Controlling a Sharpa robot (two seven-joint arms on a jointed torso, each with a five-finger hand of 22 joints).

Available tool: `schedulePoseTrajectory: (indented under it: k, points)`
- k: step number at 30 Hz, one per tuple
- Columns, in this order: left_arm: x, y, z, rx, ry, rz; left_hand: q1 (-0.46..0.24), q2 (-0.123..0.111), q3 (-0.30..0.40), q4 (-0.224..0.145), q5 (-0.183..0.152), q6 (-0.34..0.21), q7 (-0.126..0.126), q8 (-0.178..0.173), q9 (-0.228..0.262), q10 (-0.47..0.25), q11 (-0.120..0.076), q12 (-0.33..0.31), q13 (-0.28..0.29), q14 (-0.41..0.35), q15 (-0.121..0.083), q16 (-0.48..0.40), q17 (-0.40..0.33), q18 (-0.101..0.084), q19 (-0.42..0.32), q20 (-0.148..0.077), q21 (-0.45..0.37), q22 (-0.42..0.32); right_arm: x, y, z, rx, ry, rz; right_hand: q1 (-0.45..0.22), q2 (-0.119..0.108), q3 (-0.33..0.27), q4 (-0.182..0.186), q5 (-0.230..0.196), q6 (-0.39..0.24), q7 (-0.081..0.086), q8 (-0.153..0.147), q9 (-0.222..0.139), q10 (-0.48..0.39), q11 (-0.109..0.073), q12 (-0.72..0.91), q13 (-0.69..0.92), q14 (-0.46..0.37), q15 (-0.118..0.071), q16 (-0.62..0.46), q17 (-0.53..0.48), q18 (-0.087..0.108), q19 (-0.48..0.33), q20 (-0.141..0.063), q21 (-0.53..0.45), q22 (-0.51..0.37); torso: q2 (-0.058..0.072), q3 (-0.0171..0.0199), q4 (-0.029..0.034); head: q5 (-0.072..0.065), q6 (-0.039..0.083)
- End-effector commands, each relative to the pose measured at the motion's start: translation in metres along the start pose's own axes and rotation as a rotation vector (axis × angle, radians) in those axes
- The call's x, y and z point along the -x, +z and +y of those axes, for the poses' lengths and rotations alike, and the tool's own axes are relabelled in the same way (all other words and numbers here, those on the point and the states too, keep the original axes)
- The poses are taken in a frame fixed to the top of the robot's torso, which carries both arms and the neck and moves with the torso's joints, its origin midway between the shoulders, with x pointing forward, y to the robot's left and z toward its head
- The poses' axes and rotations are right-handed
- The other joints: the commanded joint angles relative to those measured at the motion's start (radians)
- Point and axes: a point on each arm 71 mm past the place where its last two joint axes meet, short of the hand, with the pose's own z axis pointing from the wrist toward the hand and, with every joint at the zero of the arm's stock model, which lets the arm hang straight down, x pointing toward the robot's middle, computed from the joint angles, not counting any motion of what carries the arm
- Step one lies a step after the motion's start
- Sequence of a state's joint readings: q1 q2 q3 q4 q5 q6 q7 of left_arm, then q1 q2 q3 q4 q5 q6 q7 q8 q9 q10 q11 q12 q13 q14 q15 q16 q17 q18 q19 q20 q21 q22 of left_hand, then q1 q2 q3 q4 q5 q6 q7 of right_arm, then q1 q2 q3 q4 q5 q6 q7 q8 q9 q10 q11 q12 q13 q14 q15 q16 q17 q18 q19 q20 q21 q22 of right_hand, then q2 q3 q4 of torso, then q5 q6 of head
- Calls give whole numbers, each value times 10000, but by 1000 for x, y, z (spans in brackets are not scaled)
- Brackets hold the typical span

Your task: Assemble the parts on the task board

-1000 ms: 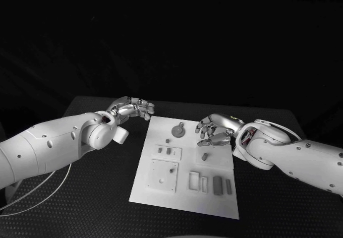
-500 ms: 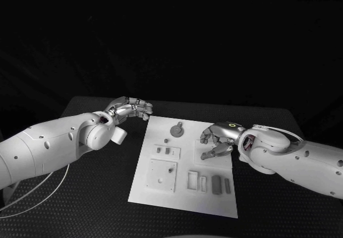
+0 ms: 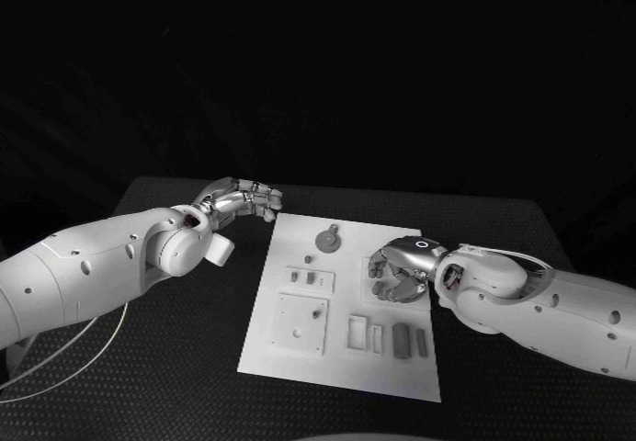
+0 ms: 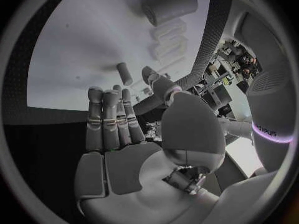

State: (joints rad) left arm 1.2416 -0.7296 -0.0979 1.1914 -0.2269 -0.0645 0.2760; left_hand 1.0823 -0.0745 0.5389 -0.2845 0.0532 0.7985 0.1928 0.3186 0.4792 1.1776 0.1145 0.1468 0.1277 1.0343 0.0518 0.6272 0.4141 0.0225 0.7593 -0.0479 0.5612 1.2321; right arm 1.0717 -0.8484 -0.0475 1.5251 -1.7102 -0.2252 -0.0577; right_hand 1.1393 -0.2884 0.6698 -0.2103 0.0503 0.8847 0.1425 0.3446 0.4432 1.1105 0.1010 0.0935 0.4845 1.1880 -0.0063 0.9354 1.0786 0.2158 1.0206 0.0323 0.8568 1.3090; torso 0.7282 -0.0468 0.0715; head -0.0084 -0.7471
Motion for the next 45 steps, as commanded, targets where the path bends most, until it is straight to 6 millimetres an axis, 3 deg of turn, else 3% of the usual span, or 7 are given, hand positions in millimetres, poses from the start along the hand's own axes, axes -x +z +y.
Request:
schedulePoseTrajectory:
  k: [1, 11, 21, 43, 45]
  points:
    - [-2, 0, -1, -101, -86, 151, -6, 17, -31, -15, -15, -60, -26, 62, -11, 41, 33, -37, -14, 64, 11, -59, 19, 128, 70, 19, -40, 15, -1, 1, 1, 34, -460, -292, 200, 7, 345, 69, -16, 178, 5, 104, 30, 203, -49, 87, -5, 47, -82, 94, -77, 460, 100, -9, 79, 158, -2, -3, 3, 0, -3]
    - [-2, 1, -2, -99, -95, 181, -20, 24, -38, -7, -15, -62, -25, 66, -12, 43, 34, -39, -13, 66, 12, -70, 35, 126, 73, 21, -44, 20, -6, 4, 5, 86, -566, -343, 306, 328, 1174, 318, -18, 636, -72, 330, 98, 766, -241, 266, 22, 195, -268, 337, -314, 460, 274, -99, 260, 161, 1, -7, 3, -28, -41]
    - [-2, 0, -1, -87, -98, 186, -26, 27, -42, -5, -15, -64, -24, 68, -12, 43, 34, -41, -14, 67, 12, -78, 45, 125, 73, 21, -47, 23, -13, 5, 6, 41, -739, -114, 231, 396, 1338, 220, -18, 896, -185, 445, 136, 1072, -357, 344, 45, 258, -384, 501, -473, 460, 369, -176, 391, 157, -5, -7, -2, -6, -98]
    - [-2, 0, -1, -63, -101, 196, -46, 31, -53, -1, -15, -75, -22, 70, -15, 38, 38, -50, -16, 66, 14, -102, 73, 124, 72, 22, -58, 31, -16, 7, 3, -67, -888, -107, 212, 282, 1485, 120, -18, 908, -189, 423, 122, 1102, -366, 295, 26, 209, -395, 573, -604, 460, 359, -201, 416, 128, -3, -5, -7, -27, -125]
    - [-2, 0, -1, -65, -103, 201, -48, 33, -54, 0, -15, -76, -22, 71, -15, 38, 38, -51, -16, 66, 14, -105, 76, 124, 72, 22, -60, 31, -16, 7, 3, -54, -895, -126, 237, 404, 1556, 139, -18, 945, -201, 439, 129, 1135, -374, 304, 30, 218, -401, 593, -620, 460, 374, -204, 424, 124, -1, -4, -7, -21, -131]
